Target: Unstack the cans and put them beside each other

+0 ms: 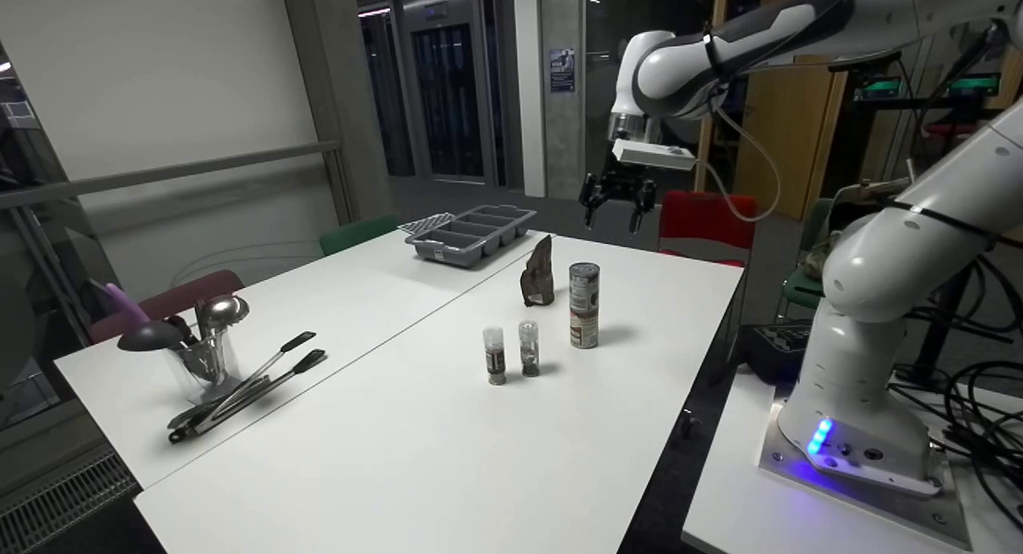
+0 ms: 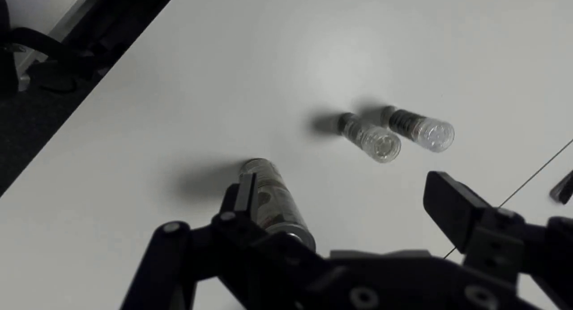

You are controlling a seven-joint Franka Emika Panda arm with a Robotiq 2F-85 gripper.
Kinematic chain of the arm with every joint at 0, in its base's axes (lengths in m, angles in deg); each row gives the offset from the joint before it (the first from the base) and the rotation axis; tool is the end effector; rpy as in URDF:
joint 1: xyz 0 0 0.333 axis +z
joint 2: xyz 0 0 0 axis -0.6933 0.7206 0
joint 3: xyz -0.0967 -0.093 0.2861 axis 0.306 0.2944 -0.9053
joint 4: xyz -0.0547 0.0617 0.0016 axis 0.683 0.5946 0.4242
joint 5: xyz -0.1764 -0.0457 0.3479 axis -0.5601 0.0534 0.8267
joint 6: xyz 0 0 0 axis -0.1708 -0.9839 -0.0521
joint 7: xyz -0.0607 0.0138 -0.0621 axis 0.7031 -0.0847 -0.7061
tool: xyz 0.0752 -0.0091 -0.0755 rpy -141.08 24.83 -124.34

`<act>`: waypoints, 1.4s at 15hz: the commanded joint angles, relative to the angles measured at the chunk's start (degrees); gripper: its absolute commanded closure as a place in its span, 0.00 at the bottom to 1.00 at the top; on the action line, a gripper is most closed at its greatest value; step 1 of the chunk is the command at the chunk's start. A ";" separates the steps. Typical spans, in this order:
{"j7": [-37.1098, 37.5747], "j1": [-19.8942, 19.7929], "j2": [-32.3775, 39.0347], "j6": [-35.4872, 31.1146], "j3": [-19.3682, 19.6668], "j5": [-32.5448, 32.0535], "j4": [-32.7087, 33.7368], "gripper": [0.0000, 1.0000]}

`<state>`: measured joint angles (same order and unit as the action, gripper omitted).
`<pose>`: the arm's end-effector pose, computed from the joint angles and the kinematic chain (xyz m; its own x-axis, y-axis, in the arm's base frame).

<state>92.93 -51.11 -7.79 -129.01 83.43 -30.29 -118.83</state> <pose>0.3866 -0.0080 0.4859 0.7152 -0.6989 -0.0111 -0.6850 -0.6976 -0.2099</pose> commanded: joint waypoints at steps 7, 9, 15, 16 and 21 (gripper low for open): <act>19.69 -5.18 9.45 -4.80 -0.14 -5.18 5.67 0.00; 17.80 -3.65 7.63 -5.35 1.17 -4.45 3.45 0.00; 17.77 -2.82 9.37 -4.34 1.17 -4.40 4.73 0.00; 17.77 -2.82 9.37 -4.34 1.17 -4.40 4.73 0.00; 16.25 -3.12 14.49 -2.55 3.04 -3.35 8.46 0.00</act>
<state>110.22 -54.98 2.51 -133.43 84.14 -34.17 -114.04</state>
